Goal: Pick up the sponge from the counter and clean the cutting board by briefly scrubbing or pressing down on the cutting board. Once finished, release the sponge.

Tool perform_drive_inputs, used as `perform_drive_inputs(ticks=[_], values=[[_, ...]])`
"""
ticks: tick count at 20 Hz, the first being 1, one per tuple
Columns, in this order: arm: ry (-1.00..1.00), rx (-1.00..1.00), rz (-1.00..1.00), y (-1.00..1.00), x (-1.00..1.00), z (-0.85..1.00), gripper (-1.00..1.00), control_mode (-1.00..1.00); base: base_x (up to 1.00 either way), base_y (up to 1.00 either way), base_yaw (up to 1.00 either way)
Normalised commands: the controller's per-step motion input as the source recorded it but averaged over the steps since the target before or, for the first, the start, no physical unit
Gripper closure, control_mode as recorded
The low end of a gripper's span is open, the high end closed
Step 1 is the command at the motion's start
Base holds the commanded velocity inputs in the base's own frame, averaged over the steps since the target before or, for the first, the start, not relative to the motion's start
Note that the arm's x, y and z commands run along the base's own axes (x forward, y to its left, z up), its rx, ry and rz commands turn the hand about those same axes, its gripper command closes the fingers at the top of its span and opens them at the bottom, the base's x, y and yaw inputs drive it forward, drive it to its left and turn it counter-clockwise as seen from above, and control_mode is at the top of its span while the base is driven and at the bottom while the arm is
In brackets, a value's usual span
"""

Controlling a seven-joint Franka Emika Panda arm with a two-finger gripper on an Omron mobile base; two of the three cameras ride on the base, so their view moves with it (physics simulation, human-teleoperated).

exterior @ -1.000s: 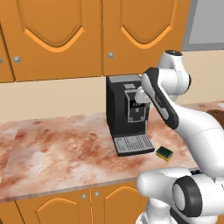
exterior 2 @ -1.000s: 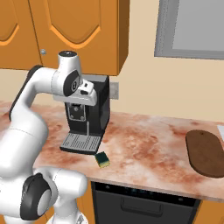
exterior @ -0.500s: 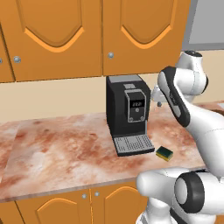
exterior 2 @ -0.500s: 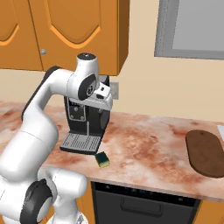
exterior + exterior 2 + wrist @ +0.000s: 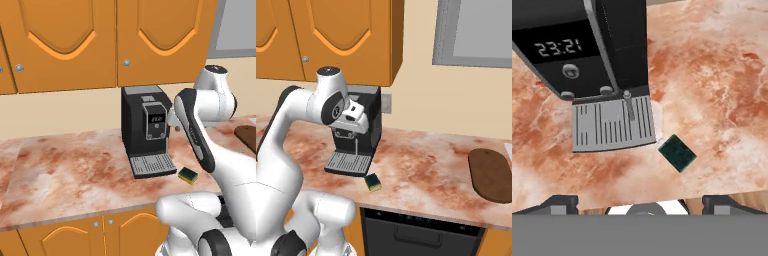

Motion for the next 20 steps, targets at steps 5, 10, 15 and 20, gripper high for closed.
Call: perform_drive_inputs(ticks=[5,10,15,20], values=[[0.0,-0.09,-0.02,0.56,-0.24,-0.11,-1.0,-1.0,0.0,0.0,0.0],[0.0,0.0,0.0,0.0,0.0,0.0,-1.0,-1.0,0.0,0.0,0.0],[0.0,0.0,0.0,-0.15,-0.02,0.0,-1.0,1.0,-0.06,-0.57,0.0],[0.0,0.0,0.0,0.0,0.0,0.0,-1.0,1.0,-0.04,-1.0,0.0]])
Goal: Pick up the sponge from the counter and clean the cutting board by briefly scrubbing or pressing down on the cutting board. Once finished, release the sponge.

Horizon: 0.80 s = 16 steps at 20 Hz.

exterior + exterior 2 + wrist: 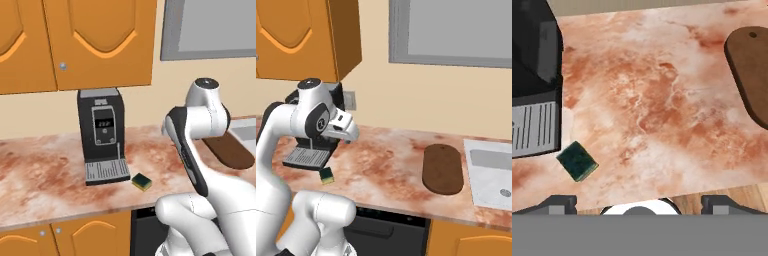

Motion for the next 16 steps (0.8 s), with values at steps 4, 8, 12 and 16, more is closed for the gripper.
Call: perform_drive_inputs(ticks=[4,8,12,16], values=[[0.0,0.0,0.0,0.0,0.0,0.0,-1.0,1.0,0.0,-0.85,0.0],[0.0,0.0,0.0,0.0,0.0,0.0,-1.0,1.0,0.2,-0.44,-0.15],[0.0,0.0,0.0,0.0,0.0,0.0,-1.0,1.0,0.49,0.05,-0.23],[0.0,0.0,0.0,0.0,0.0,0.0,-1.0,1.0,0.46,0.15,-0.19]])
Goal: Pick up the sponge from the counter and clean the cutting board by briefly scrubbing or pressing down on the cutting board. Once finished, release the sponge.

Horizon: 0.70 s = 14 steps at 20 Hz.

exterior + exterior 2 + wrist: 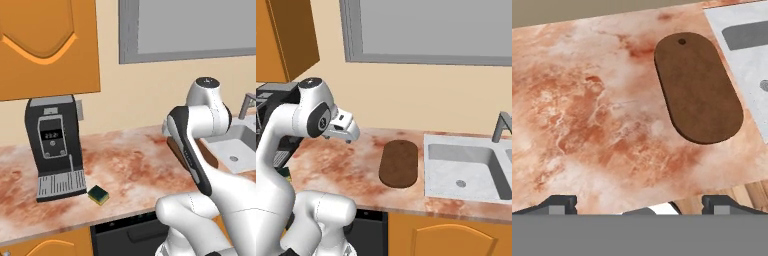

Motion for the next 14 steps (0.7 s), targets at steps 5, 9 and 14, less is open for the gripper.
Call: perform_drive_inputs(ticks=[5,9,14], values=[[0.0,0.0,0.0,0.0,0.0,0.0,-1.0,1.0,0.42,0.01,-0.04],[0.0,0.0,0.0,0.0,0.0,0.0,-1.0,1.0,0.42,0.0,0.01],[0.0,0.0,0.0,0.0,0.0,0.0,-1.0,1.0,0.34,0.0,0.2]])
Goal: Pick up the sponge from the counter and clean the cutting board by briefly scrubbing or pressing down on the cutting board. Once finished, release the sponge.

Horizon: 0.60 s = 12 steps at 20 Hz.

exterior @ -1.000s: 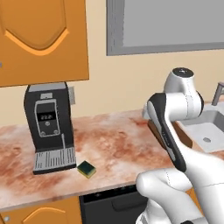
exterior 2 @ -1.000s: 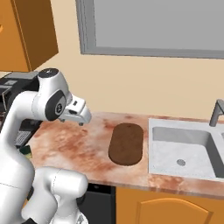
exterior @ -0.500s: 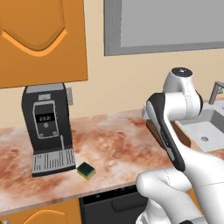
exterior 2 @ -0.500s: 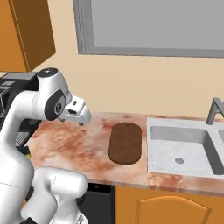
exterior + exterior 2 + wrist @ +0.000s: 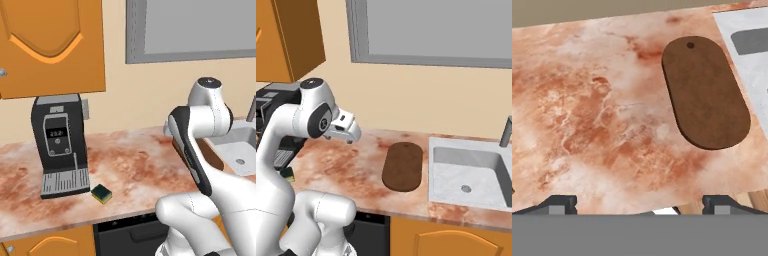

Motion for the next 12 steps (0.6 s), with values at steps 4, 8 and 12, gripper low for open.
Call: perform_drive_inputs(ticks=[4,8,12], values=[[0.0,0.0,0.0,0.0,0.0,0.0,-1.0,1.0,0.32,0.0,0.24],[0.0,0.0,0.01,0.0,0.0,0.0,-1.0,-1.0,0.06,0.0,0.12],[0.0,-0.04,0.09,0.28,-0.05,-0.26,-1.0,-1.0,0.0,0.0,0.0]])
